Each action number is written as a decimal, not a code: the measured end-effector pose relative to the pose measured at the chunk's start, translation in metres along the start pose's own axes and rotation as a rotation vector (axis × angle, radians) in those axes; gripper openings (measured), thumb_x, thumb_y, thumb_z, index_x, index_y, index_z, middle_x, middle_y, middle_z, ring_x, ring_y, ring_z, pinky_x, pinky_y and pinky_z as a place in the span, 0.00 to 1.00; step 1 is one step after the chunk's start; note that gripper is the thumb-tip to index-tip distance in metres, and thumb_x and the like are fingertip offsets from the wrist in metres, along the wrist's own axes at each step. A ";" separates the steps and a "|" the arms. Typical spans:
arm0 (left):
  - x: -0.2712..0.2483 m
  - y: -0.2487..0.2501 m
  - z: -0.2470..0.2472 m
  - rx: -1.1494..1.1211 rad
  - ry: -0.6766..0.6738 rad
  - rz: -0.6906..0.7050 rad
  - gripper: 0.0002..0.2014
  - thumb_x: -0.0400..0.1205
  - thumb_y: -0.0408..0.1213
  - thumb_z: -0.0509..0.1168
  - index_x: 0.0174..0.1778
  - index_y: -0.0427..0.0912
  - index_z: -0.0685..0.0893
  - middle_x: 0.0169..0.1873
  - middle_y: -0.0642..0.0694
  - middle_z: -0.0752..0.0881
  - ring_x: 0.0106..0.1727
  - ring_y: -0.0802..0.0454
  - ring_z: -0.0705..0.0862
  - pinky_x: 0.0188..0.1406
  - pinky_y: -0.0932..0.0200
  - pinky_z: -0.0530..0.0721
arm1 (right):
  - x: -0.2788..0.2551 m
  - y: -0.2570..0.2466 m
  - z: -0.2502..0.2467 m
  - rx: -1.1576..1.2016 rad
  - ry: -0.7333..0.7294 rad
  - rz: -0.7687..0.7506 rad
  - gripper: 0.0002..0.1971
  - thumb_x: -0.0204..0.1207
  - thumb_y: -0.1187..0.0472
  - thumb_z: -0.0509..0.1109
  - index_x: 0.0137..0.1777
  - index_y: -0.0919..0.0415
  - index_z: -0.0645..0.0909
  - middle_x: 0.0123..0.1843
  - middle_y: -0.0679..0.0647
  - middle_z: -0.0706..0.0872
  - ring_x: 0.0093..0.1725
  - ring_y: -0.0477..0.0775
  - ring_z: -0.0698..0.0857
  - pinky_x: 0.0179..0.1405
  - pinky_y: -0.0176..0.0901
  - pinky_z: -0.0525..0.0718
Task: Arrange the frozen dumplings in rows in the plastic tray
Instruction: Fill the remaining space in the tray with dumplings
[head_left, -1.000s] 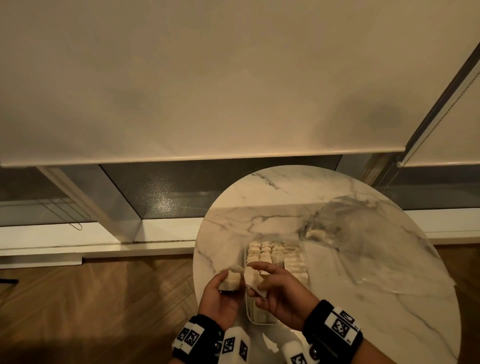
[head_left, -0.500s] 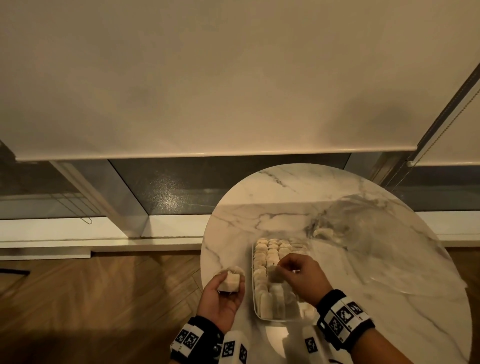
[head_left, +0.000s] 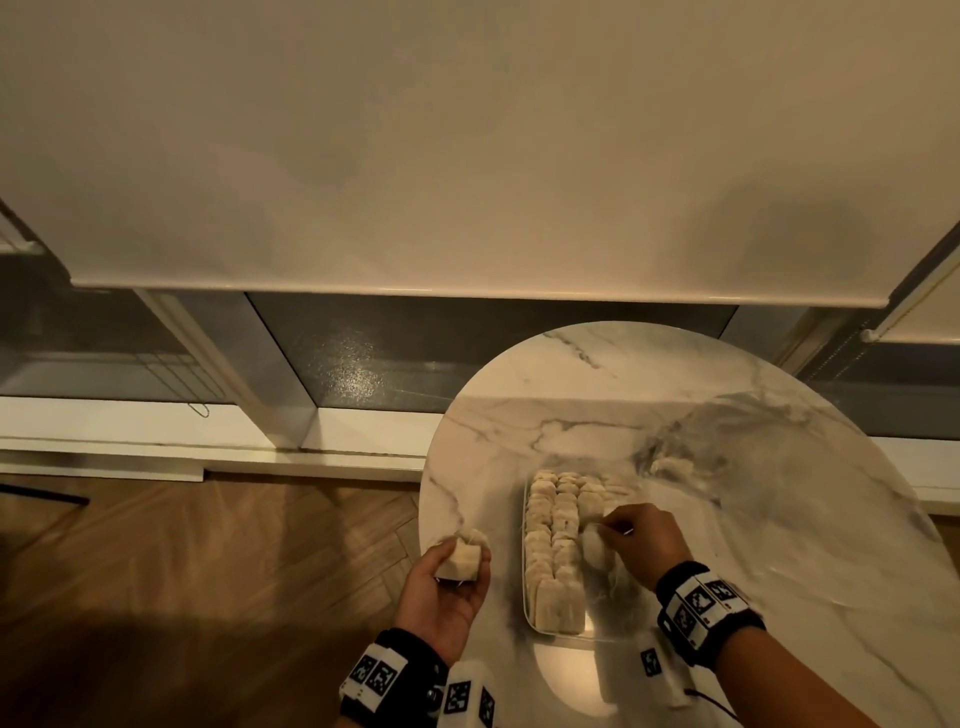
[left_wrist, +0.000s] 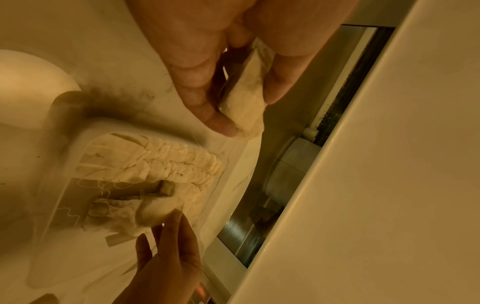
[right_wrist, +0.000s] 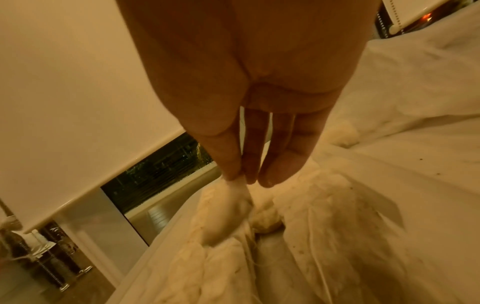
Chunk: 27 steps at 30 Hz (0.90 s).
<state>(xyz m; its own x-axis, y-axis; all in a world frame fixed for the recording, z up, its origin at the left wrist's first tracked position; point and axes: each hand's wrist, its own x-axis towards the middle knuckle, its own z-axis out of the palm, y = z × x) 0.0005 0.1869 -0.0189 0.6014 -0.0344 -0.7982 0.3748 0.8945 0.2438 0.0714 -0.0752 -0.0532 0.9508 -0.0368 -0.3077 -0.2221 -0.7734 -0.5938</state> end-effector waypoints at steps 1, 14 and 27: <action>0.001 0.001 -0.001 -0.005 0.003 0.000 0.13 0.71 0.32 0.71 0.52 0.36 0.84 0.47 0.32 0.87 0.45 0.39 0.86 0.33 0.53 0.90 | 0.003 0.001 0.001 -0.004 0.000 0.009 0.07 0.75 0.59 0.77 0.40 0.45 0.89 0.41 0.46 0.90 0.43 0.48 0.88 0.45 0.38 0.83; 0.008 0.003 0.004 0.008 -0.003 0.002 0.12 0.73 0.32 0.70 0.52 0.36 0.84 0.45 0.32 0.89 0.44 0.40 0.87 0.35 0.54 0.90 | 0.043 -0.002 0.006 -0.133 -0.094 0.106 0.09 0.75 0.65 0.74 0.39 0.48 0.85 0.38 0.47 0.84 0.38 0.46 0.83 0.34 0.30 0.76; 0.013 0.001 0.012 0.038 0.021 -0.005 0.16 0.72 0.32 0.71 0.56 0.36 0.84 0.49 0.32 0.88 0.42 0.40 0.88 0.35 0.53 0.90 | 0.054 -0.006 0.018 -0.072 0.013 0.117 0.05 0.75 0.63 0.72 0.44 0.54 0.88 0.46 0.53 0.90 0.45 0.52 0.85 0.48 0.41 0.82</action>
<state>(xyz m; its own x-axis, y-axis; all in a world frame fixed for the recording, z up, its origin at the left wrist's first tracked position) 0.0167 0.1817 -0.0224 0.5849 -0.0291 -0.8106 0.4045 0.8767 0.2604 0.1197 -0.0612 -0.0801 0.9222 -0.1372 -0.3616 -0.3158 -0.8067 -0.4995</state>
